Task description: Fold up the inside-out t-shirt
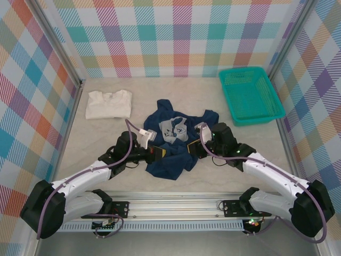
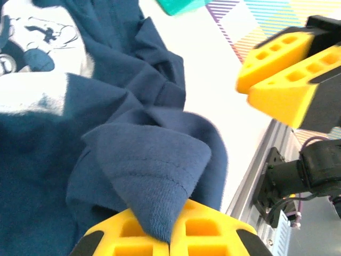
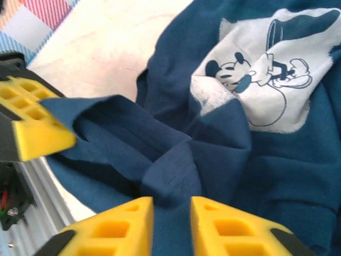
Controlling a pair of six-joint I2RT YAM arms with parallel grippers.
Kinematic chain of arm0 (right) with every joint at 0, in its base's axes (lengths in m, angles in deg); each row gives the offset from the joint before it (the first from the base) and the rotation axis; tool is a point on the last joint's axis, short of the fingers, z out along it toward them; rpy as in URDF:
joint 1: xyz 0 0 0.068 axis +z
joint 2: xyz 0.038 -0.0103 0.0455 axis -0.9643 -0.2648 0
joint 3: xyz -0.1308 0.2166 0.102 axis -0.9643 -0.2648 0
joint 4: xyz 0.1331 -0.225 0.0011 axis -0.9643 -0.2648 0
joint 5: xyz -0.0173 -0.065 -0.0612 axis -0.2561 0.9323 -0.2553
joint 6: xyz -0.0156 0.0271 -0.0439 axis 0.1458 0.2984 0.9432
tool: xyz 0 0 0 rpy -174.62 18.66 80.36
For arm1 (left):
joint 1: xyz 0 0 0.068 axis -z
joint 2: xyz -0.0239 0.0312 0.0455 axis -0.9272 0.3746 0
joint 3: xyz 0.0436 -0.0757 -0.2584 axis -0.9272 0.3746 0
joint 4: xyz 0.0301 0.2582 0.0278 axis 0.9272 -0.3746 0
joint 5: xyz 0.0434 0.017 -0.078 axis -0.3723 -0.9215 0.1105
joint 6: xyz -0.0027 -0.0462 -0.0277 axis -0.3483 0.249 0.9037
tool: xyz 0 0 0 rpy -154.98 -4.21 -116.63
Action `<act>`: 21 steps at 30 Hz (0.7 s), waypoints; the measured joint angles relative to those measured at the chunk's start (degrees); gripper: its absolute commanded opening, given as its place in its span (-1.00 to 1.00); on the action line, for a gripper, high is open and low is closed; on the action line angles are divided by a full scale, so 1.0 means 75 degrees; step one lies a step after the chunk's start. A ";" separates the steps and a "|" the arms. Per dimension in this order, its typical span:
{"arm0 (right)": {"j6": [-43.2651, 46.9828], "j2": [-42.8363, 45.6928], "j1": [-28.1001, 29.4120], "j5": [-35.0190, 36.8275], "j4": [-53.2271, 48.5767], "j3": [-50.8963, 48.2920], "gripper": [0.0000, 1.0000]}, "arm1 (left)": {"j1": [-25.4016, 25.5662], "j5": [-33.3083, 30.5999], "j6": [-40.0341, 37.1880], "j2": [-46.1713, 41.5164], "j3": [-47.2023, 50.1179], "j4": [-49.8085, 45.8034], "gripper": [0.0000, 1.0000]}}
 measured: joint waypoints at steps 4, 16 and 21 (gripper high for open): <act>0.0143 -0.0221 0.0000 -0.0082 -0.0239 0.0216 -0.04 | 0.0000 0.0227 -0.0125 -0.0012 0.0000 0.0189 -1.00; 0.0880 -0.3541 -0.0382 -0.1655 -0.1355 0.2798 0.27 | 0.0003 0.0498 -0.0437 -0.0012 0.0000 0.0184 -1.00; 0.0965 -0.4532 -0.0813 -0.3281 -0.1821 0.3040 0.21 | 0.0012 0.0498 -0.0475 -0.0012 0.0000 0.0181 -1.00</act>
